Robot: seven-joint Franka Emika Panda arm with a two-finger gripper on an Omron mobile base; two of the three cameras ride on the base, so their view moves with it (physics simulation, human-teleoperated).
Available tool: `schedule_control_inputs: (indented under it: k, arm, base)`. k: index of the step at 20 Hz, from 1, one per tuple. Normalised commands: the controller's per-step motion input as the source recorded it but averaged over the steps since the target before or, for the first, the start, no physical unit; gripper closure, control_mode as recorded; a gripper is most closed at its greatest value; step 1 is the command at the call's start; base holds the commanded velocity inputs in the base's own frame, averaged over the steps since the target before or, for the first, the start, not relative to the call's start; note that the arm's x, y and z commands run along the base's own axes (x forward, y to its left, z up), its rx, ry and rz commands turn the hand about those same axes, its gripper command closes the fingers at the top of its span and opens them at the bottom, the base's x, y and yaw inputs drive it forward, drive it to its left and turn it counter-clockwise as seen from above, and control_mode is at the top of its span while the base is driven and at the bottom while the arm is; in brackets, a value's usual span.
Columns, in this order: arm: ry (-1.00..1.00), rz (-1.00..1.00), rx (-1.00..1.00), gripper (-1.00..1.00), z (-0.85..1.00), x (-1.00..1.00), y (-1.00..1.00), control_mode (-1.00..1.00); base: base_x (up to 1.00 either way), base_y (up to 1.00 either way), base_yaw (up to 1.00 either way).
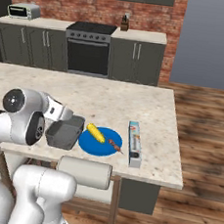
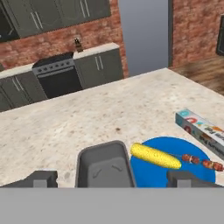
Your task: Retrieve the tupperware and aluminum foil from the cabinet and place them on the dining counter near the plate with corn and kebab skewer to prepare for storing leftovers.
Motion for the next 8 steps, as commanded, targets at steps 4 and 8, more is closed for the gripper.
schedule_control_inputs:
  k: [4,8]
  arm:
    - [-0.09,0.02,0.62,-1.0,0.0,-0.12,-1.0,-1.0]
    - [-0.06,0.0,0.61,-1.0,0.0,-0.06,-0.99,-1.0]
  base:
    - [0.0,0.0,0.0]
    - [0.0,0.0,0.0]
